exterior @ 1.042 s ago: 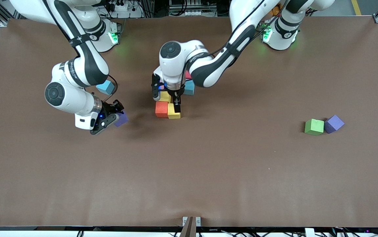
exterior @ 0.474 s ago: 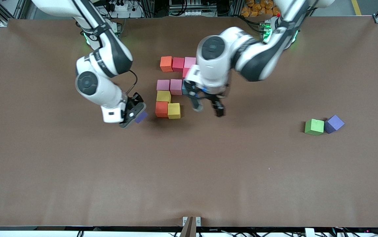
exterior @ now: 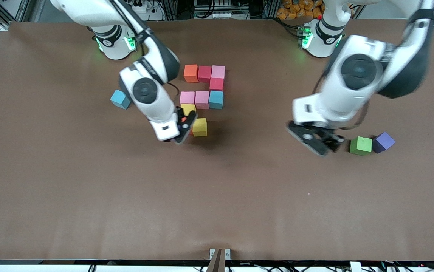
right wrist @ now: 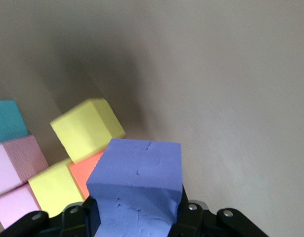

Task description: Form number 2 with 11 blocks

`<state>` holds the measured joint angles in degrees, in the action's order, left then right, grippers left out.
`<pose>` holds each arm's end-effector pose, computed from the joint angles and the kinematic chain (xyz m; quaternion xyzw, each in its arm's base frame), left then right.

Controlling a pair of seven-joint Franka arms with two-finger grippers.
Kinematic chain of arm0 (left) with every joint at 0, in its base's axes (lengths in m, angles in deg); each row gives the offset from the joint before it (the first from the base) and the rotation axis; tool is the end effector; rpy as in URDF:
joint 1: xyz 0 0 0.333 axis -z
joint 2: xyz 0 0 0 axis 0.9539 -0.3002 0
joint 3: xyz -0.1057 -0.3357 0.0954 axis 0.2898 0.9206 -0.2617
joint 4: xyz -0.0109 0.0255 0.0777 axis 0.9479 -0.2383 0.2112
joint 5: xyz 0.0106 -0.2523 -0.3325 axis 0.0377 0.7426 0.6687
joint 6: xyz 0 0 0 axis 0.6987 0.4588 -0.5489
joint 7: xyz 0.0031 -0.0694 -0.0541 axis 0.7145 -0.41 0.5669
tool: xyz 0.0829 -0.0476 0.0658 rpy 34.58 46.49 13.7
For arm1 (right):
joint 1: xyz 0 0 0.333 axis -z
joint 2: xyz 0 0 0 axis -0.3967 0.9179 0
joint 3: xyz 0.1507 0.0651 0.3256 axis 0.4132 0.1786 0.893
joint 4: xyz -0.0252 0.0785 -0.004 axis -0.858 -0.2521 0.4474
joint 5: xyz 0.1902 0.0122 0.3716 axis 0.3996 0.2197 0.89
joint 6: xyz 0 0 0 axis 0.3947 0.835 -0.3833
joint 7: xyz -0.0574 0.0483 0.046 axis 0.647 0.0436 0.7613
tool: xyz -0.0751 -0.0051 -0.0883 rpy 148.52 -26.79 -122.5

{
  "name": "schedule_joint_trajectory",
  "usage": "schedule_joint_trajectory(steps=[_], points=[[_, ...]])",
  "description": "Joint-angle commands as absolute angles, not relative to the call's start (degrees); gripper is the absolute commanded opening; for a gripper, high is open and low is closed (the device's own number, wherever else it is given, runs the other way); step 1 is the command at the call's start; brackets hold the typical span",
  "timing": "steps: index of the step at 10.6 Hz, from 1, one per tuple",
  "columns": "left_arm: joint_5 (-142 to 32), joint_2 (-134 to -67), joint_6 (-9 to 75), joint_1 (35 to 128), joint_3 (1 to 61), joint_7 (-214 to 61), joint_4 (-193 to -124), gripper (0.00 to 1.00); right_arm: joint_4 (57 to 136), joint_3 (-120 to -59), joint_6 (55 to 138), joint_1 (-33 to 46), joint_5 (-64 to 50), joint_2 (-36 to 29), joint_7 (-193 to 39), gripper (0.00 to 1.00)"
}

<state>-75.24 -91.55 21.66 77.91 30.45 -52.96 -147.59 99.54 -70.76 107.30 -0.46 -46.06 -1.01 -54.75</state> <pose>0.6474 -0.2315 0.5206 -0.9307 0.3622 -0.0120 0.0493 0.5636 0.4015 0.3286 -0.8459 -0.5323 0.0097 0.0330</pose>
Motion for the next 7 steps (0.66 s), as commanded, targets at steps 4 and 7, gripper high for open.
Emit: schedule_joint_trajectory(steps=[4,7], points=[[-74.5,-87.3,18.4,72.4,30.4,-76.1,-148.4,1.0,81.6,-71.2,96.1,-9.0,-47.8,10.9,-57.4,0.12],[-75.7,-86.6,15.1,70.4,30.2,-80.7,-147.1,1.0,76.7,-71.4,94.6,-13.5,-48.2,14.8,-57.5,0.11]])
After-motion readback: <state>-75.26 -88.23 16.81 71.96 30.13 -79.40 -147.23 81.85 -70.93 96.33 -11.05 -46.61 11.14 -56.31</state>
